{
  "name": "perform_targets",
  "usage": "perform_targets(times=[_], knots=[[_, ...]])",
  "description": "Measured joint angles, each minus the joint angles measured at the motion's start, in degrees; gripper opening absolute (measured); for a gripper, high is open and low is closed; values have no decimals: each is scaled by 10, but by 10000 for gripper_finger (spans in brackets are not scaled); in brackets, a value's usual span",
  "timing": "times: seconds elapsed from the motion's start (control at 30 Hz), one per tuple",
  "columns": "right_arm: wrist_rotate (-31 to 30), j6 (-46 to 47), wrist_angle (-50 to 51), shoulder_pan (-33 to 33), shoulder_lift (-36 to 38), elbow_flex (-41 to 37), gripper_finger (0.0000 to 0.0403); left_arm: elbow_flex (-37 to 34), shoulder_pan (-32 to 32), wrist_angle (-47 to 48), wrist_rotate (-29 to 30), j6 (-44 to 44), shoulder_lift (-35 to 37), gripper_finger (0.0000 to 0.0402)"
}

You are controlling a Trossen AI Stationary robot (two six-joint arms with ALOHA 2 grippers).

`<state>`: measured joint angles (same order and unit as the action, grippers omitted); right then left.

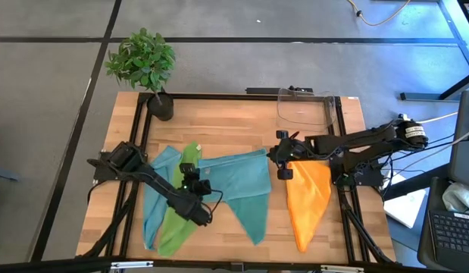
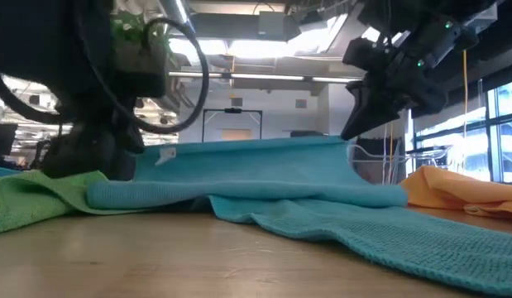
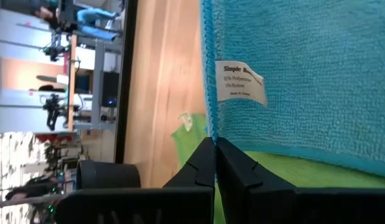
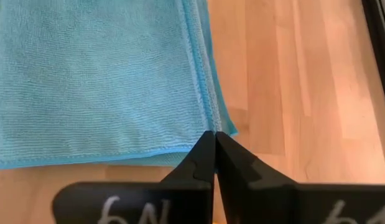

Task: Fold microfiber towels
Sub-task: Fold the right light blue microfiber towel

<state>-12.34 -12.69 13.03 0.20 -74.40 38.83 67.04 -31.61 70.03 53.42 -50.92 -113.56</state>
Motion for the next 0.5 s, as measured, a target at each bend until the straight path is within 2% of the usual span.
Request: perform_targets(times=[0.37, 0.5], knots=[[0, -13, -46, -29, -74, 0, 12, -19, 36, -13, -4, 5, 0, 0], [0, -12, -54, -43, -86, 0, 8, -18, 54, -16, -22, 4, 0, 0]])
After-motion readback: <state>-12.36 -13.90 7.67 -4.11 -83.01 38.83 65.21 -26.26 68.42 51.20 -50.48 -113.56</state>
